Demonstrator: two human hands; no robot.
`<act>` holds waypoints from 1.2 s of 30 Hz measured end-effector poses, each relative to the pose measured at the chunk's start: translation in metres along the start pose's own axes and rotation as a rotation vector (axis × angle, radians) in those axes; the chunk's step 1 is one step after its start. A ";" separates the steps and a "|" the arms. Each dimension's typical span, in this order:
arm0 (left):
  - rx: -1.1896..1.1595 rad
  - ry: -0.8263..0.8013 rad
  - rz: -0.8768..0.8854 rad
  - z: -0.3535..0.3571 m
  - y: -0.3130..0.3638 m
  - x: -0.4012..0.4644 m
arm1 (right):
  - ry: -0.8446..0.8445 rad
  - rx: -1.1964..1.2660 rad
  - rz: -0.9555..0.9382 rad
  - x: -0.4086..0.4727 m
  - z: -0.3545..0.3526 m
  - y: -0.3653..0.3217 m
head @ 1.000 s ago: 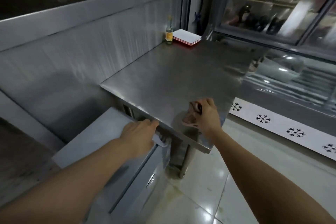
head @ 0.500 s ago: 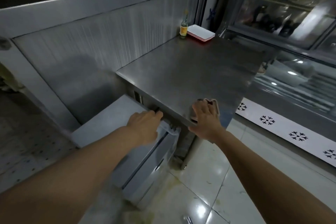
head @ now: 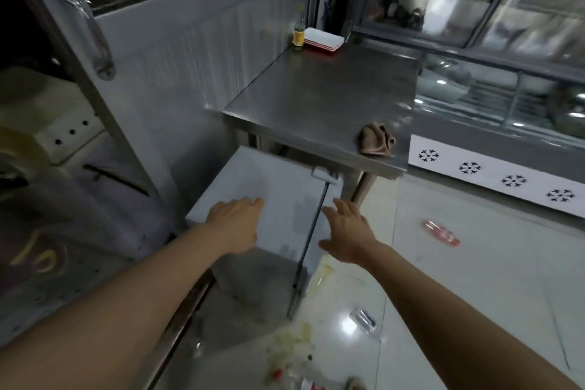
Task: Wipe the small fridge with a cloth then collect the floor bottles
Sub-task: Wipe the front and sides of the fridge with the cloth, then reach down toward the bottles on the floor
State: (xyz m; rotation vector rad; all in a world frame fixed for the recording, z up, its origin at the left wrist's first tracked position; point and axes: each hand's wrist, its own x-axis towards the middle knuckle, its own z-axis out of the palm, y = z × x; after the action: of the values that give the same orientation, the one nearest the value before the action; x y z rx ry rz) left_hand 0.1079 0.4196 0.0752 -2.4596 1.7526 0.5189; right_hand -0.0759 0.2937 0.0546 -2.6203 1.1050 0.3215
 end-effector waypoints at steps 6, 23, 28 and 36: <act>0.007 -0.091 -0.007 0.042 -0.044 -0.063 | -0.074 0.001 -0.007 -0.057 0.044 -0.051; -0.175 -0.347 -0.252 0.222 -0.075 -0.157 | -0.354 0.059 -0.022 -0.106 0.222 -0.073; -0.219 -0.382 -0.315 0.277 -0.114 -0.155 | -0.398 0.090 0.019 -0.093 0.277 -0.089; -0.327 -0.426 -0.392 0.377 -0.192 -0.105 | -0.431 0.173 0.179 -0.050 0.369 -0.131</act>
State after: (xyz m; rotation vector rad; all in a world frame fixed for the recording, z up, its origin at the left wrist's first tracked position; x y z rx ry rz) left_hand 0.1701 0.6763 -0.2713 -2.5395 1.0614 1.2475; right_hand -0.0501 0.5394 -0.2531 -2.1650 1.1522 0.7518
